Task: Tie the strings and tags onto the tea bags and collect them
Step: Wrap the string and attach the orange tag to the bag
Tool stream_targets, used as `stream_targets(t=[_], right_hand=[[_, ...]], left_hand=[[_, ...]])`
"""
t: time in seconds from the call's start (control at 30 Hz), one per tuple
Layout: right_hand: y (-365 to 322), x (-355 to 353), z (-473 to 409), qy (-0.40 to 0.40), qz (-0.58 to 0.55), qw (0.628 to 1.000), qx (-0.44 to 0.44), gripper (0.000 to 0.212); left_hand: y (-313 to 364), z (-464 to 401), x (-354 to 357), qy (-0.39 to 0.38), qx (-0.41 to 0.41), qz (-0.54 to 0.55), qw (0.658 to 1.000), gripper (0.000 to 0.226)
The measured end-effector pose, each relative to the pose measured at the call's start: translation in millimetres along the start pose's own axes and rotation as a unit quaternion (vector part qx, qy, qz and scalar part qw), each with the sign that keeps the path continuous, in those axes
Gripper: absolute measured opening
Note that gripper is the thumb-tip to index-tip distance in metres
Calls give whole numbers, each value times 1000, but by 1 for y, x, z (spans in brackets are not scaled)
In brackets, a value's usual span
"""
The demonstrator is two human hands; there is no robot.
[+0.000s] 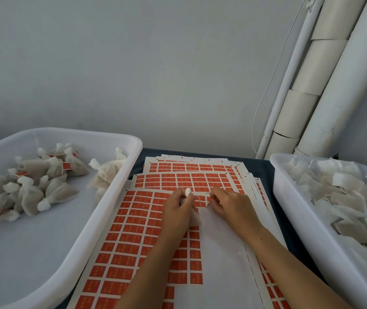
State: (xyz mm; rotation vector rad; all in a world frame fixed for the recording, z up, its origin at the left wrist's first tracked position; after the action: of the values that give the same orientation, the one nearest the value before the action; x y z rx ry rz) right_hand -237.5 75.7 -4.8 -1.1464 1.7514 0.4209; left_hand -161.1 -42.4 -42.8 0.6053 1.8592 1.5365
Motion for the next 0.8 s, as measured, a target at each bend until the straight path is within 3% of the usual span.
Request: stream_targets(t=[0.23,0.47,0.8], right_hand=[[18,14,-2,27,-176,969,173,5],[24,18,-4,54,-195,939,277,16],[40,3,17,267,-484,745,374,17]], left_hand=[[1,1,0,-10,2,45,999,19],[0,0,-3,-5,-25,63,998,22],[2,3,-5,-17,-52,97,994,21]])
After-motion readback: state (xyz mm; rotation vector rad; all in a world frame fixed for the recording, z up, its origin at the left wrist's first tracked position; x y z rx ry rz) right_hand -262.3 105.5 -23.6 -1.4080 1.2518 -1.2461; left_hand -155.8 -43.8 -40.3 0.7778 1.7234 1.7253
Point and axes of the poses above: each hand's wrist, its own z-axis away from the middle knuckle, its own x-axis out of the palm, y = z × x, the point moved 8 cm from there along -z, towards the middle knuckle, and after that the axes turned 5 degrees about -z, right-handed, at the moved point
